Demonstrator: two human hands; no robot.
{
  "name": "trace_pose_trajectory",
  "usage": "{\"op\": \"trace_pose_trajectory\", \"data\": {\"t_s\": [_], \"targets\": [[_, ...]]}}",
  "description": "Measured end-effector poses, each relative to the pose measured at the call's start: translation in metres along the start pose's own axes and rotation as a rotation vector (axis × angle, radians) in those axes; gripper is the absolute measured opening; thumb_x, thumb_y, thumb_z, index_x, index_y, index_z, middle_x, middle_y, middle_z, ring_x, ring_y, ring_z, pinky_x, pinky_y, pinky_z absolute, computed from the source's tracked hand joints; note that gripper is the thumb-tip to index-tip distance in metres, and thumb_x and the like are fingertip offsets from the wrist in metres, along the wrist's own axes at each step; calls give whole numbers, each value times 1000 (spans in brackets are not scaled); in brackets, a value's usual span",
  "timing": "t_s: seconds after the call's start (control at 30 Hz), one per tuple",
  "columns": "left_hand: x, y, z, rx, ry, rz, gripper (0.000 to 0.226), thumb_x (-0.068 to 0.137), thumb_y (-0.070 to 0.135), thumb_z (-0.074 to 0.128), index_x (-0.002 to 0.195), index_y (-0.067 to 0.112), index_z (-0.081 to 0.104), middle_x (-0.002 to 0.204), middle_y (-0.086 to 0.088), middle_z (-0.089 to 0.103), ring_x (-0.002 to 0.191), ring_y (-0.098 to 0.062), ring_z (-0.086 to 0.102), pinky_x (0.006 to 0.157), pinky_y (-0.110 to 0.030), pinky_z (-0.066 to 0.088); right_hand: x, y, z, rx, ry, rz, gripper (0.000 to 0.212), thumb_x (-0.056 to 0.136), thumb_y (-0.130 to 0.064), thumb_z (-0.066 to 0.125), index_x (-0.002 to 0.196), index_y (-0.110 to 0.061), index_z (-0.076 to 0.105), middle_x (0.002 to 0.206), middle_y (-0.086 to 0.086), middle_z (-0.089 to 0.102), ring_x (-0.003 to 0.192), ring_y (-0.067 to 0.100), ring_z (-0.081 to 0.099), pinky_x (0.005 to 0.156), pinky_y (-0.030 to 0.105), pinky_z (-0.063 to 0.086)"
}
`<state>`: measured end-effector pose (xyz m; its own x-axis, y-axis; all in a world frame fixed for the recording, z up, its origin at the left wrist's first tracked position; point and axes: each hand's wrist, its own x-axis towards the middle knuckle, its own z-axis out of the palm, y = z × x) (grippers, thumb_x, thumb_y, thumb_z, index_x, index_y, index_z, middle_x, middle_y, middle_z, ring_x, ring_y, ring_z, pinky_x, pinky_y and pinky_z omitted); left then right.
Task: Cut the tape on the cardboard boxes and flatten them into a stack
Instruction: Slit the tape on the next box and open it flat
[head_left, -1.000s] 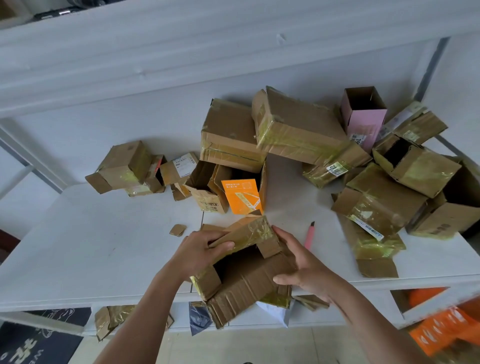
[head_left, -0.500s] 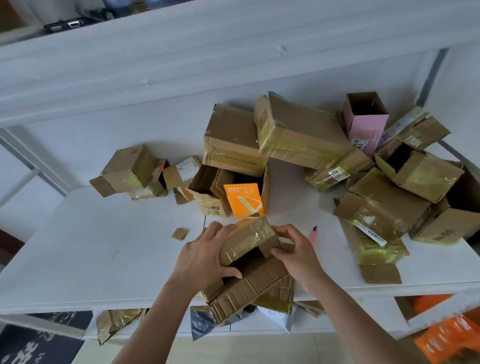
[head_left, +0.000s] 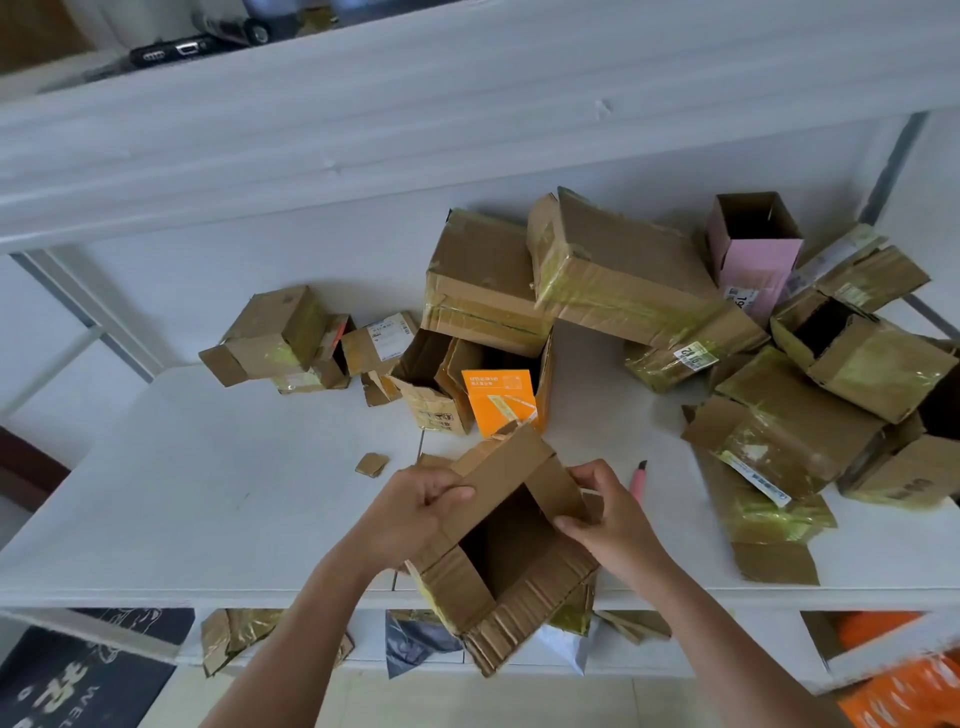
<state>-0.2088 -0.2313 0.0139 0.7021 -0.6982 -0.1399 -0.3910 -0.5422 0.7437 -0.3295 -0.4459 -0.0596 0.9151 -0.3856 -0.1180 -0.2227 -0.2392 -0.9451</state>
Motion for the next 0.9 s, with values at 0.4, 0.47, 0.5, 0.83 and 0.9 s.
{"op": "trace_pose_trajectory", "data": {"t_s": [0.4,0.47,0.5,0.83,0.9], "targets": [[2,-16,31,-92,-121,-175,23,96,13,61,75,22,65,50,21,53,50,5,45,58,-11,35,-3,4,20,-384,5,-101,78,78,-28,79,139,-32,30,129,-6,49,117,11,51,86,16,40],[-1,-17,26,-69,-44,-157,20,95,15,63,78,23,68,54,22,59,53,6,51,60,-11,38,-6,1,19,-353,-73,-111,74,81,-25,72,139,-39,30,122,-14,49,107,1,49,84,14,39],[-2,-18,23,-45,14,-158,18,94,17,65,79,26,70,59,20,64,57,5,55,63,-14,41,-8,-1,18,-317,-122,-94,74,82,-22,69,141,-42,29,114,-20,48,98,-4,48,81,13,39],[-27,-50,15,35,526,-329,84,66,65,67,134,18,53,130,0,48,110,-17,52,93,-36,50,-7,-17,24,-185,-205,-62,56,96,-4,51,147,-24,43,141,-8,47,70,-13,50,69,3,41],[-36,-53,22,-16,586,-268,98,60,59,74,143,18,40,139,-1,39,119,-14,46,95,-35,47,-6,-20,25,-189,-194,-63,54,96,-5,53,146,-23,44,145,-5,47,91,-9,50,73,-2,39]]}}
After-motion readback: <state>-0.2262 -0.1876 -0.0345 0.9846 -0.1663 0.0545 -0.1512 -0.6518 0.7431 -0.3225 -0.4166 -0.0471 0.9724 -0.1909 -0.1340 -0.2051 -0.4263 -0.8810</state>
